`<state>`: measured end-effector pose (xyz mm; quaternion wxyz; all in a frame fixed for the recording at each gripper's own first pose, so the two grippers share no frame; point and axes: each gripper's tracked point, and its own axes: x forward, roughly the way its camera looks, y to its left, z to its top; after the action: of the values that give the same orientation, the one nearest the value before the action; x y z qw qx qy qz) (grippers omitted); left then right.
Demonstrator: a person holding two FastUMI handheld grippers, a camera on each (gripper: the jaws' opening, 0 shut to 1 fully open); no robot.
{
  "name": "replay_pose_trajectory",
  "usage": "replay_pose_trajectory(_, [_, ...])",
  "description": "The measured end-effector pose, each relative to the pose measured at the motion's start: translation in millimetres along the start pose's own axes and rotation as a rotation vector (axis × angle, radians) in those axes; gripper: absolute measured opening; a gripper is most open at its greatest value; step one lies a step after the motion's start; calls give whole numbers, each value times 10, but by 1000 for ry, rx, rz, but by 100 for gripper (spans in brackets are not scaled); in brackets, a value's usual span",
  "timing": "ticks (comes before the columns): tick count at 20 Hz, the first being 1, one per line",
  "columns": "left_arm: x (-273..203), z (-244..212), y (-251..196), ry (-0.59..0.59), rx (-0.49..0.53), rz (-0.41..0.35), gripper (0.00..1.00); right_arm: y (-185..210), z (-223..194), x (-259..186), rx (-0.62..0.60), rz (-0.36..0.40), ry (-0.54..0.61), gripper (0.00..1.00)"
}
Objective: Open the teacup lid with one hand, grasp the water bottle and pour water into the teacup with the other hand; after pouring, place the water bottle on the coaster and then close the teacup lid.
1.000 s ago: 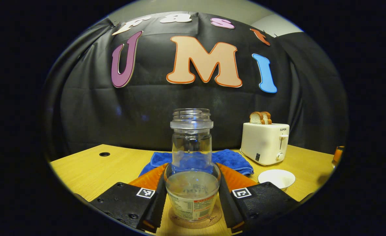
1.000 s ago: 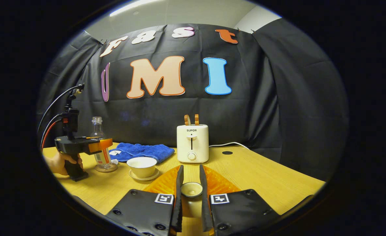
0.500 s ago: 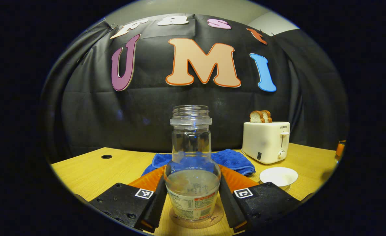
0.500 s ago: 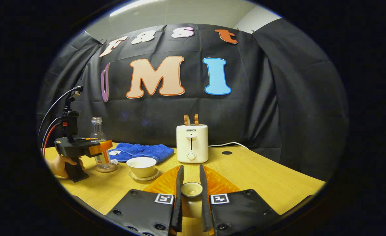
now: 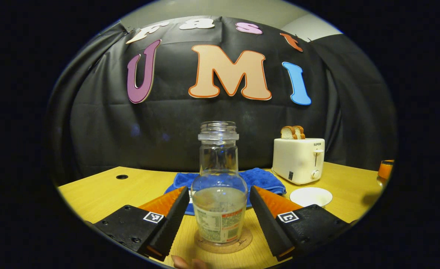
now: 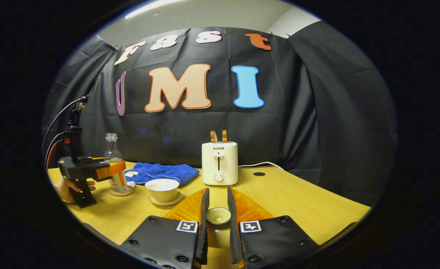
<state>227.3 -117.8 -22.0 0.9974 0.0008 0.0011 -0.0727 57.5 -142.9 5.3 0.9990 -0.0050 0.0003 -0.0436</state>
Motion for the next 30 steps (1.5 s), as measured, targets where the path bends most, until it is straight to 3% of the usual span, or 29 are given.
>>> replay_pose_trajectory(4, [-161, -7, 65, 0, 2, 13, 94, 38, 3, 15, 3, 9, 0, 27])
replay_pose_trajectory(12, [-458, -6, 303, -2, 3, 94, 94, 707, -45, 481, 6, 114, 5, 27])
replay_pose_trajectory(16, [-519, 1, 353, -4, 6, 96, 93, 1018, 72, 736, 17, 156, -53, 27])
replay_pose_trajectory(18, [-532, 5, 383, -4, 7, 109, 93, 1134, -28, 858, 12, 174, -19, 24])
replay_pose_trajectory(25, [-591, 1, 426, 0, 7, 130, 94, 1356, -103, 1217, -17, 162, 18, 29])
replay_pose_trajectory(30, [-588, 5, 423, 0, 7, 131, 94, 1504, -123, 1433, -72, 163, 79, 27])
